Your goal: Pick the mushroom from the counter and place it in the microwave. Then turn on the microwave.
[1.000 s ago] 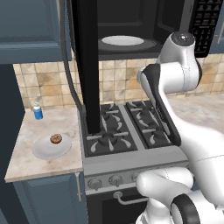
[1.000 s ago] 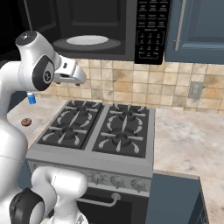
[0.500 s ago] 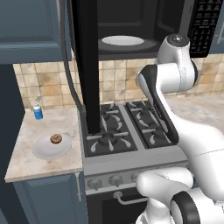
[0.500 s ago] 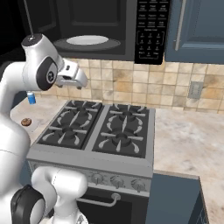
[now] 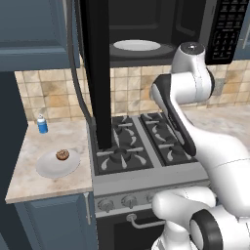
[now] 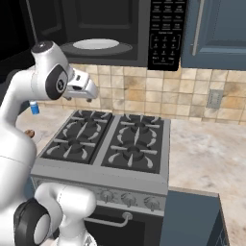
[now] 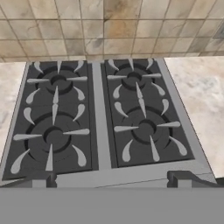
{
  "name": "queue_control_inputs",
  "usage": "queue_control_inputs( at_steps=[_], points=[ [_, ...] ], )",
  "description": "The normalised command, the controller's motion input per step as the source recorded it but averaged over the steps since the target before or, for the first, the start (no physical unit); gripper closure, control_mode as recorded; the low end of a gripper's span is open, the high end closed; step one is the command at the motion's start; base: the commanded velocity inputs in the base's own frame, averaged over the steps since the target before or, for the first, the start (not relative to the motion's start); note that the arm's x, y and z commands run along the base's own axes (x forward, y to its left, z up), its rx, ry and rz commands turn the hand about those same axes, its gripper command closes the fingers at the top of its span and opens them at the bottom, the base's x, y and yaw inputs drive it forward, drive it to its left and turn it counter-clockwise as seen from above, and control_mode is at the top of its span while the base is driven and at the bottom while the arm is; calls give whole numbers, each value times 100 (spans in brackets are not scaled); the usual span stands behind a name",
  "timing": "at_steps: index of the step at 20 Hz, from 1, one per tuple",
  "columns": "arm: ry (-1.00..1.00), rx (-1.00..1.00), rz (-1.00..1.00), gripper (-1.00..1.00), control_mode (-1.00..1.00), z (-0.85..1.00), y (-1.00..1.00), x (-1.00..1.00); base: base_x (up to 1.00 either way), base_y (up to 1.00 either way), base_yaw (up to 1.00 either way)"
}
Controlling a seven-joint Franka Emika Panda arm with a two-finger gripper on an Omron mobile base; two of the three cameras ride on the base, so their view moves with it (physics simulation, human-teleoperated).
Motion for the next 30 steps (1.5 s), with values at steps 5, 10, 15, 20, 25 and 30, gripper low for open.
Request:
queue_control_inputs(
  at_steps=[5, 10, 15, 20, 25, 30],
  points=[
    [3, 0, 0, -100, -100, -20, 0, 16, 0, 0, 0],
    [3, 0, 0, -100, -100, -19, 0, 19, 0, 0, 0],
    [2, 0, 0, -100, -100, -18, 0, 21, 0, 0, 0],
    [3, 0, 0, -100, -100, -20, 0, 17, 0, 0, 0],
    [5, 0, 0, -100, -100, -19, 4, 12, 0, 0, 0],
    [5, 0, 0, -100, -100, -13, 8, 9, 0, 0, 0]
  ],
)
